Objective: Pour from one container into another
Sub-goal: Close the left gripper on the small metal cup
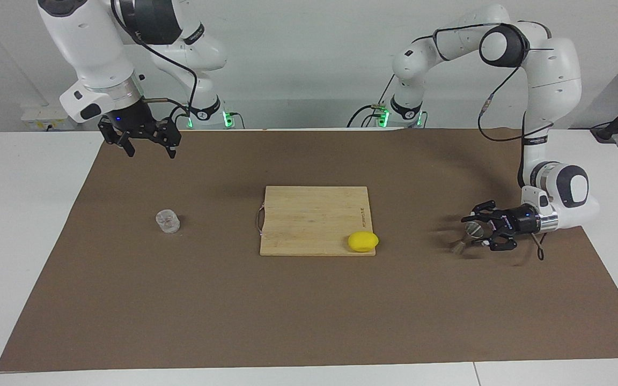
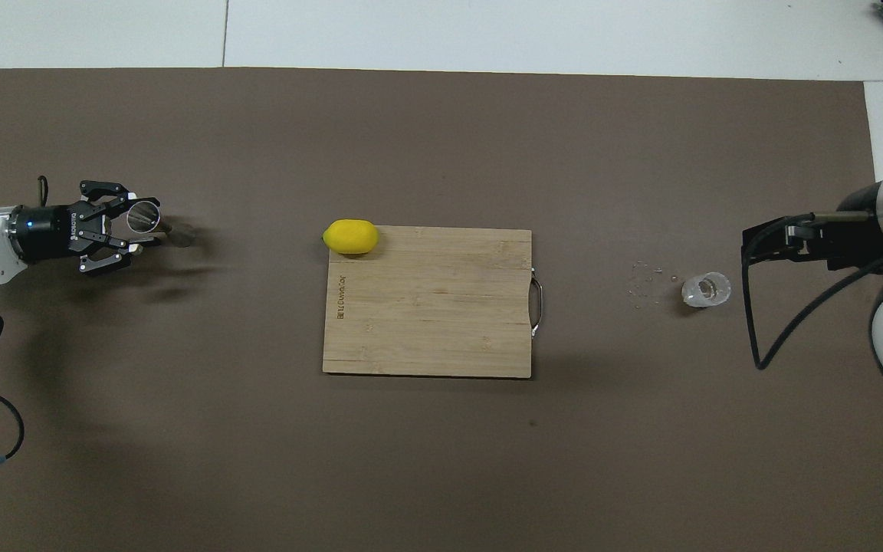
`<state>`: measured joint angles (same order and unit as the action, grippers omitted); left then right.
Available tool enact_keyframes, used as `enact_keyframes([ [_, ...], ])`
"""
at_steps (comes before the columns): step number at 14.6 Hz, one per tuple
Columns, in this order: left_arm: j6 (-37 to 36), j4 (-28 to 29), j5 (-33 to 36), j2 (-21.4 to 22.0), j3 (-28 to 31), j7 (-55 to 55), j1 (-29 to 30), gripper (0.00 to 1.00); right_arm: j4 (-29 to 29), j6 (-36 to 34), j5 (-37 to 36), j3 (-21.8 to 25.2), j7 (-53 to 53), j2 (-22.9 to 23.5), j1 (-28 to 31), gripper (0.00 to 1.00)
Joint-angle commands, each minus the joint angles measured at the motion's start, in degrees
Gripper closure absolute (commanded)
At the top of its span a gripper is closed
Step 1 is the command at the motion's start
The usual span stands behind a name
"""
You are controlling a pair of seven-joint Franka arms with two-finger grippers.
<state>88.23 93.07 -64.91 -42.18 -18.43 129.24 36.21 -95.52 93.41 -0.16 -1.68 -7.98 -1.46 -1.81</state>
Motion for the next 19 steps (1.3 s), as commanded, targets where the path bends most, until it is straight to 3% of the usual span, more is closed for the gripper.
enact_keyframes([
  [1, 0.9, 0.6, -1.4, 0.8, 0.2, 1.0, -0.3, 0.41, -1.3, -0.4, -0.4, -0.1, 1.5, -1.3, 0.6, 0.00],
  [8, 1.0, 0.5, -1.6, 0.8, 0.2, 1.0, -0.3, 0.67, -1.3, -0.4, -0.4, -0.1, 1.5, -1.3, 0.6, 0.00],
  [19, -4.3, 2.3, -3.0, 1.7, -1.8, 0.8, -1.7, 0.69, -1.3, -0.4, -0.4, -0.1, 1.5, -1.3, 0.6, 0.00],
])
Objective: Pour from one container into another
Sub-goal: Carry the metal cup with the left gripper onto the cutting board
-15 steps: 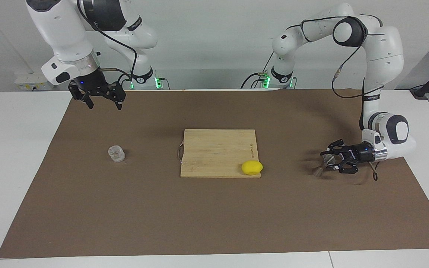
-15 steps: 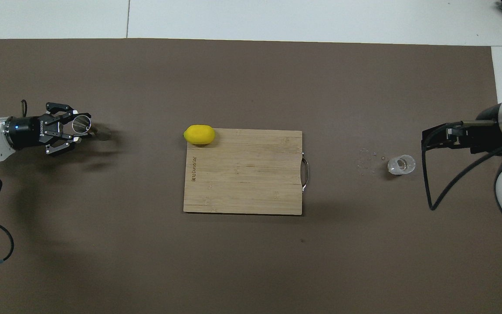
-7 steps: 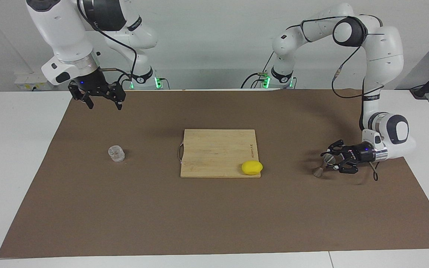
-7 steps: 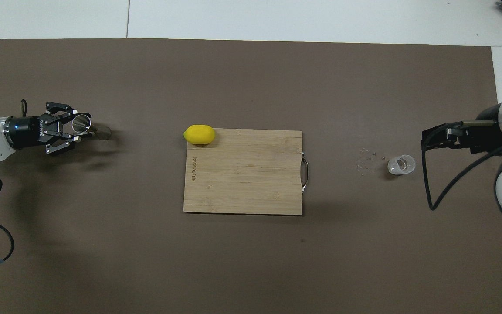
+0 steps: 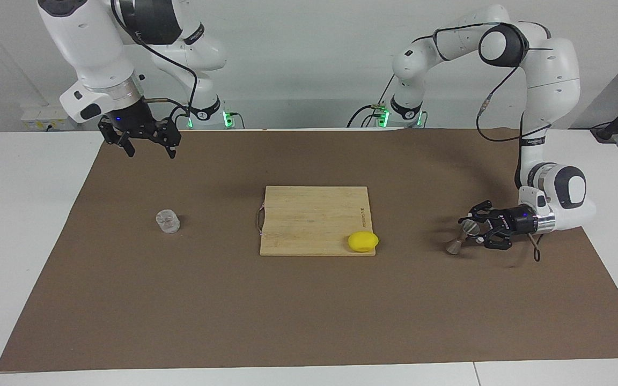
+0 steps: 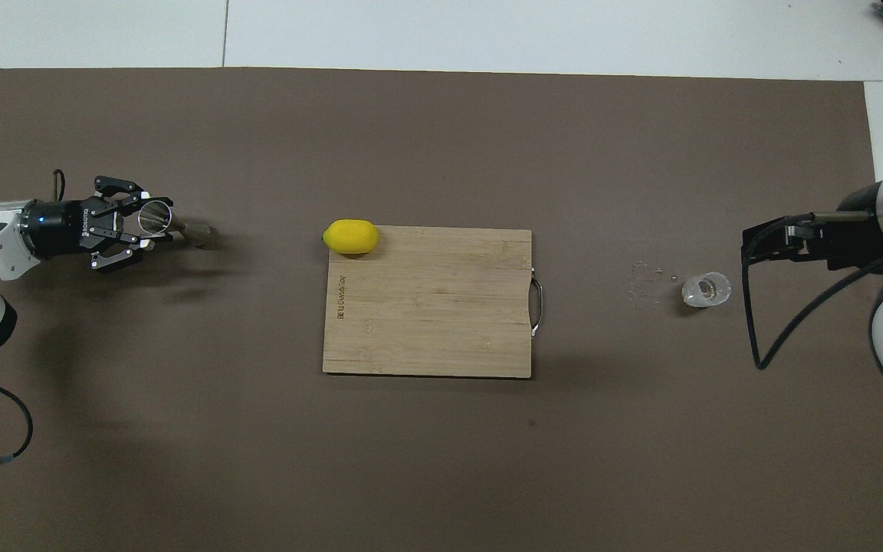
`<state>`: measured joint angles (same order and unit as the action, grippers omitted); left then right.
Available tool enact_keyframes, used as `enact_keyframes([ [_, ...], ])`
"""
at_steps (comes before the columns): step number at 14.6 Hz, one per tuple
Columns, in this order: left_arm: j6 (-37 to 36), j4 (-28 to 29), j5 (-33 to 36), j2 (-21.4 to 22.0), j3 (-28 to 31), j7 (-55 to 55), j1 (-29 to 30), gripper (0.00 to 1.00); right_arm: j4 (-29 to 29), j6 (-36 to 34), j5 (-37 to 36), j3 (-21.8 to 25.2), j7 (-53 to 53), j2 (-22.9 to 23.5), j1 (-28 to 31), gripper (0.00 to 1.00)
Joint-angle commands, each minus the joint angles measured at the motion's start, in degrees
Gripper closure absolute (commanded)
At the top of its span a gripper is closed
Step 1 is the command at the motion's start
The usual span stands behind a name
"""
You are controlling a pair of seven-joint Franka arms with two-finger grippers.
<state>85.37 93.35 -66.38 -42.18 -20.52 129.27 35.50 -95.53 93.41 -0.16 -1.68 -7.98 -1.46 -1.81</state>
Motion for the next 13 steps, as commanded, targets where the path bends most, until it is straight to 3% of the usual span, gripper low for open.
enact_keyframes([
  [1, -1.8, 2.7, -1.6, 2.4, 0.3, 0.8, -1.7, 0.69, -1.3, -0.3, -0.4, -0.1, 1.4, -1.3, 0.6, 0.00],
  [13, 3.2, 26.5, -12.7, 23.5, -0.5, 1.0, -9.0, 0.68, -1.3, -0.3, -0.4, -0.1, 1.2, -1.3, 0.6, 0.00],
])
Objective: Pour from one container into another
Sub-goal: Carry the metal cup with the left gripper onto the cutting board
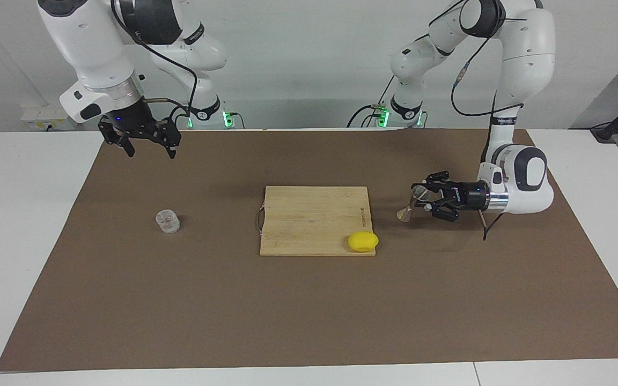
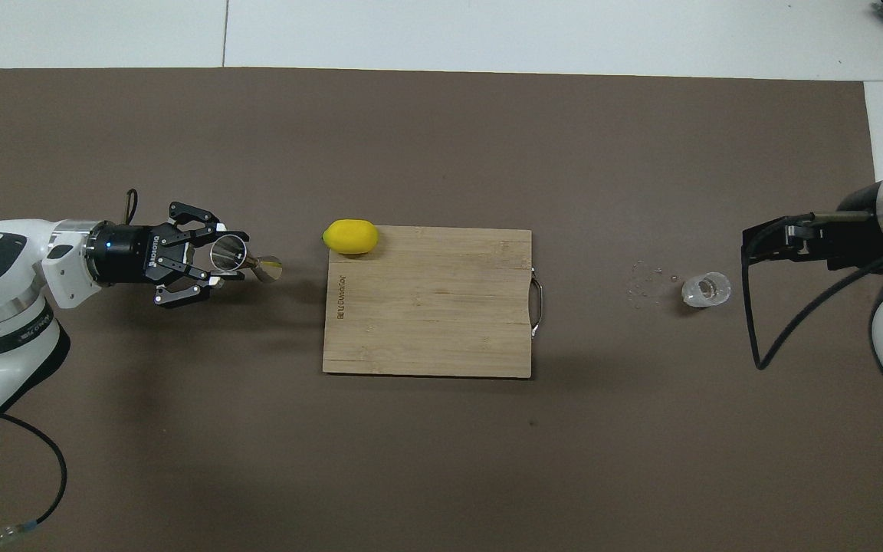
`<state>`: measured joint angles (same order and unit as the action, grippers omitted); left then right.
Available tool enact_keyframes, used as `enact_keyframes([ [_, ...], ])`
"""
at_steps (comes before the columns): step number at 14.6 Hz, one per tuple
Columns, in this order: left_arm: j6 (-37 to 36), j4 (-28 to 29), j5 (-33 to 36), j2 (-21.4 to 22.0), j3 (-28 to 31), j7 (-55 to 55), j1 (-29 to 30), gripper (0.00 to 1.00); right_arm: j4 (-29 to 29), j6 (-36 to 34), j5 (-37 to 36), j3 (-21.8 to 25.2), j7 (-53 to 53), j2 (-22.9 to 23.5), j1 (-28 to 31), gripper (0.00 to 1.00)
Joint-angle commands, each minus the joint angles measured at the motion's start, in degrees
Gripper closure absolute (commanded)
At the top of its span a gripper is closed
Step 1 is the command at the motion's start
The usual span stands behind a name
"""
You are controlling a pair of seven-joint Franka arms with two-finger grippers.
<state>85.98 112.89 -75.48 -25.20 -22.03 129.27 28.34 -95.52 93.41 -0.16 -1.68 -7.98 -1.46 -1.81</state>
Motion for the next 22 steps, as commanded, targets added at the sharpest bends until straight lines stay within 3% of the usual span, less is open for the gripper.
enact_keyframes([
  [1, 3.8, 8.9, -4.9, 8.4, 1.0, 1.0, -2.9, 0.68, -1.3, -0.3, -0.4, 0.0, 1.1, -1.3, 0.6, 0.00],
  [8, 13.4, 14.4, -18.9, 12.0, 1.0, 1.3, -15.5, 0.66, -1.3, -0.3, -0.4, 0.1, 1.1, -1.3, 0.7, 0.00],
  [19, 28.4, 14.2, -38.0, 11.1, 1.2, 17.6, -30.5, 0.65, -1.3, -0.2, -0.4, 0.2, 1.2, -1.3, 1.6, 0.00],
  [22, 31.1, 14.5, -39.9, 11.0, 1.2, 18.5, -33.5, 0.65, -1.3, -0.2, -0.4, 0.2, 1.4, -1.3, 1.6, 0.00],
])
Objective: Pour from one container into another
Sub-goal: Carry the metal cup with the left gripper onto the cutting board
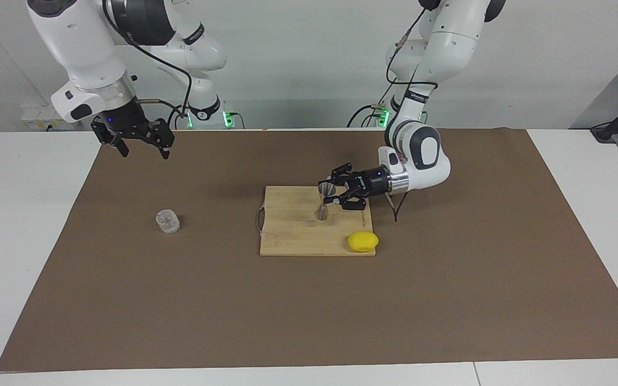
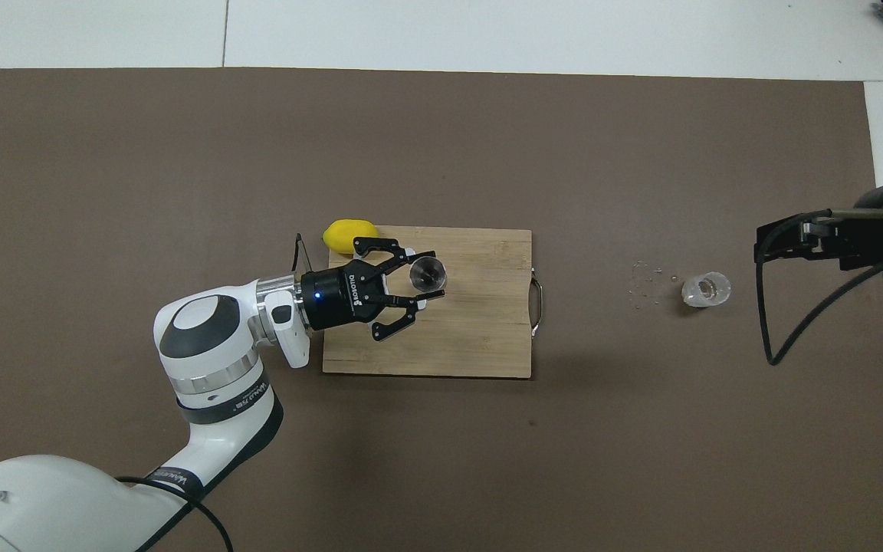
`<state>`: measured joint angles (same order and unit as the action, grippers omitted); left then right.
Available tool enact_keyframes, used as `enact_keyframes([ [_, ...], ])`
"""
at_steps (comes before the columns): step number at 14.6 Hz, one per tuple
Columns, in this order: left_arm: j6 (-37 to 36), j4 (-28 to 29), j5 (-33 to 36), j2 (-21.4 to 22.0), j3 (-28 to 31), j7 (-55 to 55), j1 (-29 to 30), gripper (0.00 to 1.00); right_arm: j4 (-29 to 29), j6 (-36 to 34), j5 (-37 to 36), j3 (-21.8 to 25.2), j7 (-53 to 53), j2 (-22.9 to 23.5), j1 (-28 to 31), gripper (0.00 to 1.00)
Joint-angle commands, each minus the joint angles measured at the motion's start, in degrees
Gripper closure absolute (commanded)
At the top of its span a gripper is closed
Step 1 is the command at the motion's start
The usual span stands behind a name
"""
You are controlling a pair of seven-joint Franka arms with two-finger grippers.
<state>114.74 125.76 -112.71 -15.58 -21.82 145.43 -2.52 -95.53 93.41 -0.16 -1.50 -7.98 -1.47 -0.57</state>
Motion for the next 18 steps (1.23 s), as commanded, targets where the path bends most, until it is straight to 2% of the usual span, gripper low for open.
enact_keyframes([
  [1, 3.4, 1.9, -3.7, 1.3, 1.1, 2.5, -3.6, 0.65, -1.3, -0.2, -0.4, 0.0, 1.5, -1.3, 0.4, 0.00],
  [9, 5.4, 3.8, -5.2, 0.6, 1.2, 2.6, -4.4, 0.66, -1.7, 0.7, -0.4, -0.1, 1.6, -1.3, 0.8, 0.00],
  [11, 5.2, 4.2, -5.8, 0.4, 1.2, 2.8, -4.5, 0.65, -1.8, 0.7, -0.4, -0.1, 1.7, -1.3, 0.7, 0.00],
  [14, 3.0, 3.8, -8.0, -2.3, 1.3, 6.9, -4.5, 0.66, -2.1, 1.2, -0.4, -0.1, 1.7, -1.3, 0.7, 0.00],
  [18, 2.8, 3.7, -8.2, -2.4, 1.3, 7.7, -4.6, 0.65, -2.6, 1.7, -0.4, -0.2, 2.8, -1.4, 0.7, 0.00],
])
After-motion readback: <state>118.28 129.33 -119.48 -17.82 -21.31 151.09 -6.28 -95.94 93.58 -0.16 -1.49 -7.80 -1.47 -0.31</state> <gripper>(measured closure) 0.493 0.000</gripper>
